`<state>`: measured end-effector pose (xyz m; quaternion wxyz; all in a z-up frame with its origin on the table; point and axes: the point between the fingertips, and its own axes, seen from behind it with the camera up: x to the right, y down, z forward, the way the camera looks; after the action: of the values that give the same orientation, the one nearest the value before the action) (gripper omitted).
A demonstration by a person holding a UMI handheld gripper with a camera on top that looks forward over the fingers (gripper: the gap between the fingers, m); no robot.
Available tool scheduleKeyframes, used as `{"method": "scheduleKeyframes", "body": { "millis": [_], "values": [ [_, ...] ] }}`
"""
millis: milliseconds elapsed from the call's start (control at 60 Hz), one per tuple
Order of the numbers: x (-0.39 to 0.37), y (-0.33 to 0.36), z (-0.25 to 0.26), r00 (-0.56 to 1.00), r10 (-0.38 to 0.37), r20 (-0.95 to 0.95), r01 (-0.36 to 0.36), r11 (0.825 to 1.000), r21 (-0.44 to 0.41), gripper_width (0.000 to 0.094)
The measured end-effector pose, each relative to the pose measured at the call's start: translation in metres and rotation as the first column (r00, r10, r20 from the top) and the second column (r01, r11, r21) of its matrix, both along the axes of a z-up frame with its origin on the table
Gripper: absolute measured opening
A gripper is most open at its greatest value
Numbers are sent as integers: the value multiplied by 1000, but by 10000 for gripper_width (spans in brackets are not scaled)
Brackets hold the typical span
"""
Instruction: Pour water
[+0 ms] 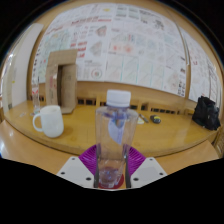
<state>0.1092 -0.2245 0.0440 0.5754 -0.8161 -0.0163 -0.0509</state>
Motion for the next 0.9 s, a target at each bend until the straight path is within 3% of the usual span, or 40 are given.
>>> {"method": "scheduleKeyframes", "body": {
  "millis": [83, 167, 233, 250, 317, 367, 617, 900],
  "values": [
    [2, -5, 1, 999, -20, -39, 20, 1000, 10, 388],
    [2, -1, -2, 999, -15, -52, 15, 1000, 8, 478],
    [2, -5, -7, 998, -26, -65, 22, 998, -51, 562],
    [2, -8, -11, 997, -26, -71, 21, 997, -75, 595],
    [-2, -18, -16, 995, -29, -97, 17, 992, -125, 872],
    [0, -30, -12, 996, -40, -79, 29, 990, -141, 837],
    [-27, -140, 33, 999, -52, -3, 51, 979, -195, 849],
    [-71, -270, 89, 998, -55, 39, 61, 985, -162, 850]
  ]
}}
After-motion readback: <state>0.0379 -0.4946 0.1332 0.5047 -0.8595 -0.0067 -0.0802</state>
